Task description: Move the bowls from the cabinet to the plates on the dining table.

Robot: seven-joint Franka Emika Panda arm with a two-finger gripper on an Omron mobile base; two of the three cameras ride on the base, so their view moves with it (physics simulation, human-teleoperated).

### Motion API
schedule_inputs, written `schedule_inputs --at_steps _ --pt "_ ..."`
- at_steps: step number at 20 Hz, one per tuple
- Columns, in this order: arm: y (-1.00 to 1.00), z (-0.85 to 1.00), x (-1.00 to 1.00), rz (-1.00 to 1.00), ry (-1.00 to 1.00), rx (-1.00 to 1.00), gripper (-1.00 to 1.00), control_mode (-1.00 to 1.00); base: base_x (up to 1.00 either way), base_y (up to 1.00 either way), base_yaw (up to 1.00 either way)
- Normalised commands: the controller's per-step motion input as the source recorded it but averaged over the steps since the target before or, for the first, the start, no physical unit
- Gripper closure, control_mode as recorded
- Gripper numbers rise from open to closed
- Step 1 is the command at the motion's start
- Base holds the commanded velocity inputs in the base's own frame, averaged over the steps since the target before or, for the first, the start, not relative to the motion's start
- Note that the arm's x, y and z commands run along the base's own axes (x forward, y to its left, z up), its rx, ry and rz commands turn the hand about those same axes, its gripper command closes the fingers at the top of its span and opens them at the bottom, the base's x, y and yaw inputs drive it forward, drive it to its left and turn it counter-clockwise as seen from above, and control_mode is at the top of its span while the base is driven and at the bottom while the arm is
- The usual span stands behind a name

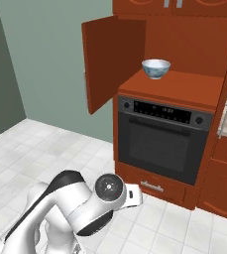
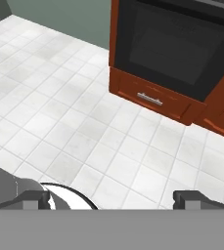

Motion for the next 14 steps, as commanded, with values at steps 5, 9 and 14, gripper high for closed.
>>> schedule_inputs --at_steps 5,9,14 --pt "0.0 0.0 0.0 0.0 0.0 0.0 -1.0 1.0 0.61 0.0 -0.06" --pt "0.0 0.0 0.0 0.0 0.0 0.0 -1.0 1.0 0.68 0.0 -0.06" --pt "0.0 0.0 0.0 0.0 0.0 0.0 -1.0 1.0 0.71 0.0 -0.06"
